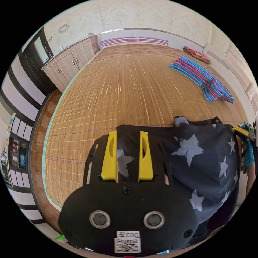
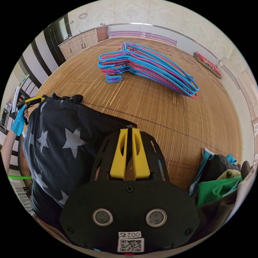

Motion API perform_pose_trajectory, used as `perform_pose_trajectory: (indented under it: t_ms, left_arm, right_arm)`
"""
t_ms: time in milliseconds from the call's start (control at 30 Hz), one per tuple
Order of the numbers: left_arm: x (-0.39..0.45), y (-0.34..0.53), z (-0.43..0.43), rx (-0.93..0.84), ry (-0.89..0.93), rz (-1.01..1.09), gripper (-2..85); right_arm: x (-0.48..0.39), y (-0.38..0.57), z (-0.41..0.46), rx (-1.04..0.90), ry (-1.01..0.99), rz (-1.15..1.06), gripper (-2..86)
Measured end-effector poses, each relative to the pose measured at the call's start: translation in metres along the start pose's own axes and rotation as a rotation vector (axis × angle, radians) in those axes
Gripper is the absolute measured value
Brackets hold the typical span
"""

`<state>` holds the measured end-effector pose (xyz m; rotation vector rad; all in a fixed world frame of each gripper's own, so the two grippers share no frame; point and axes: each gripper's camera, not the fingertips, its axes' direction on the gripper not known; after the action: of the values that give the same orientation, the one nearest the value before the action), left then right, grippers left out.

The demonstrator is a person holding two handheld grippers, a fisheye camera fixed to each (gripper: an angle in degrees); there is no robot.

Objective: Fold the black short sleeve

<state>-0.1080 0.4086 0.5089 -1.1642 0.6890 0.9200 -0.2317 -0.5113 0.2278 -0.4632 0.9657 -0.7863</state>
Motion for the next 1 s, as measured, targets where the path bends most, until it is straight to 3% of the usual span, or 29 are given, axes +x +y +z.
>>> perform_pose_trajectory:
  t_ms: [233,367,533,767,1000]
  left_arm:
    - [-0.024,0.004,0.004,0.032,0.027,0.036,-0.1]
    - [-0.033,0.025,-0.025,0.193,-0.079,0.027,-0.8]
    - [-0.051,0.037,-0.042,0.265,-0.123,0.009,-0.8]
    - [-0.070,0.027,-0.001,0.058,-0.128,0.103,0.3]
    - [-0.100,0.035,0.000,0.038,-0.096,0.118,3.1]
  right_arm:
    - [-0.028,0.028,-0.009,0.128,0.177,-0.071,-0.6]
    - [-0.032,0.051,-0.032,0.292,0.248,-0.011,-0.7]
    - [-0.033,0.059,-0.039,0.354,0.254,0.018,-0.8]
    - [-0.038,0.044,0.000,0.165,0.271,-0.006,-0.4]
    - [-0.043,0.051,0.009,0.064,0.216,-0.071,4.4]
